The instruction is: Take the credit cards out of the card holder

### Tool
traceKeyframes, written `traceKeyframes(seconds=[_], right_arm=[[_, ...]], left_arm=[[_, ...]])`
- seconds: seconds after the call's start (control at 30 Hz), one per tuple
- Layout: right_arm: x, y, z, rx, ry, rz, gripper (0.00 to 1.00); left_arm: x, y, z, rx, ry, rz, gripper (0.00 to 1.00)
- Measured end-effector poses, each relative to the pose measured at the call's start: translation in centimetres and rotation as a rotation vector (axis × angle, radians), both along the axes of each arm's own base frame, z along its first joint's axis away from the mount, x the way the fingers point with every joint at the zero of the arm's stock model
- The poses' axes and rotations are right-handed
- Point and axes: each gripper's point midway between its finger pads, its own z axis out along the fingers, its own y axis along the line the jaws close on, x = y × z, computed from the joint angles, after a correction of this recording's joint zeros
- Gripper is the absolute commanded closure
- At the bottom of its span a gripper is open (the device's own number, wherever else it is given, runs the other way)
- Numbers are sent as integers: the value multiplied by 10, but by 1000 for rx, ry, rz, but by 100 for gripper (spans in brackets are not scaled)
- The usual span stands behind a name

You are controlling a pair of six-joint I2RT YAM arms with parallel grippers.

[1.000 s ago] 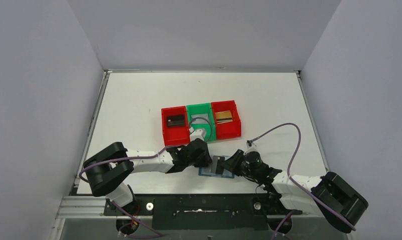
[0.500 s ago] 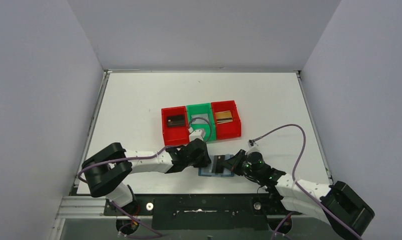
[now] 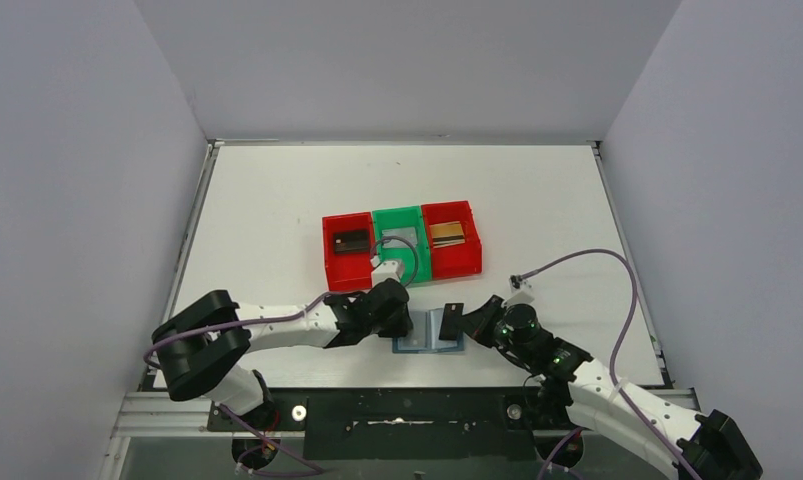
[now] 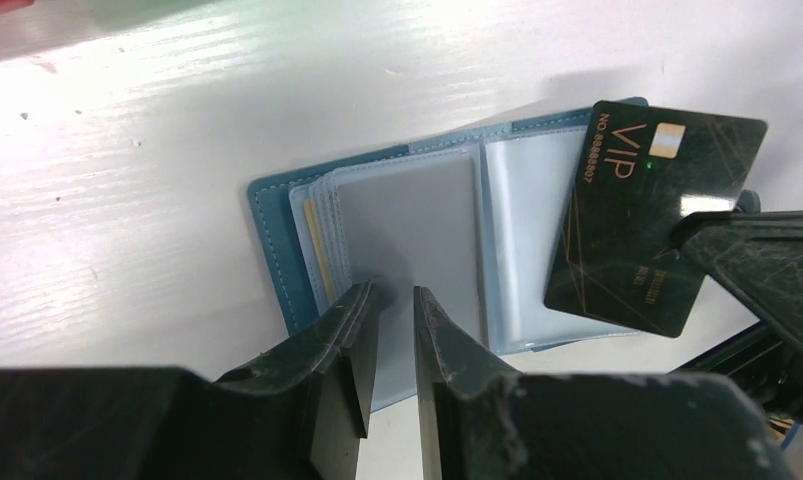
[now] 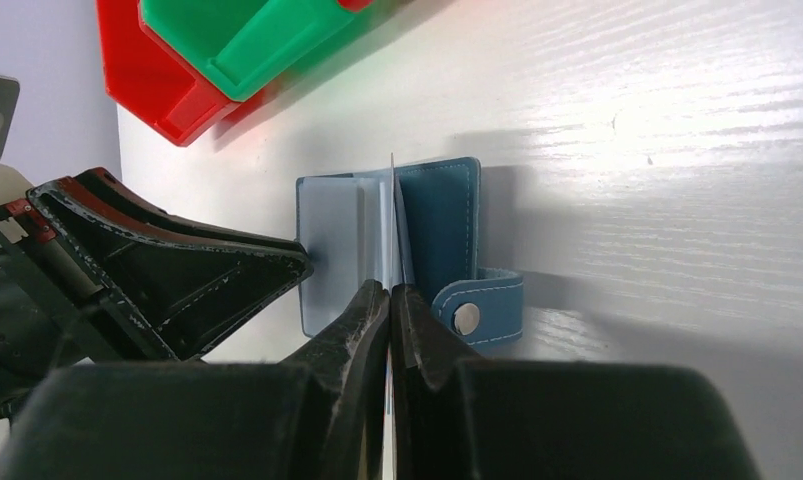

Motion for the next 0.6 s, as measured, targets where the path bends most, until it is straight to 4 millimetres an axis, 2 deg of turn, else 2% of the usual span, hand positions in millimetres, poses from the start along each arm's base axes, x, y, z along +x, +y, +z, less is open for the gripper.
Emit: traceKeyframes(seconds=[0.07, 0.2, 0.3, 0.37, 0.47, 0.6], right_arm=[[1, 0, 3, -8, -12, 7, 100], [6, 2, 13, -31, -57, 32, 100], [10, 5, 26, -44, -102, 57, 100], [14, 7, 38, -50, -138, 71, 100], [18, 10, 51, -61, -188, 90, 100], [20, 11, 57, -86, -237, 119, 100]], left_arm=[[-1, 2, 0, 3, -3, -7, 78], [-3, 2, 6, -6, -17, -30, 70], [-1, 4, 17, -15, -42, -29, 55], [3, 9, 27, -6, -68, -18, 46], [9, 16, 49, -6, -119, 6, 36], [23, 38, 80, -20, -183, 57, 29]])
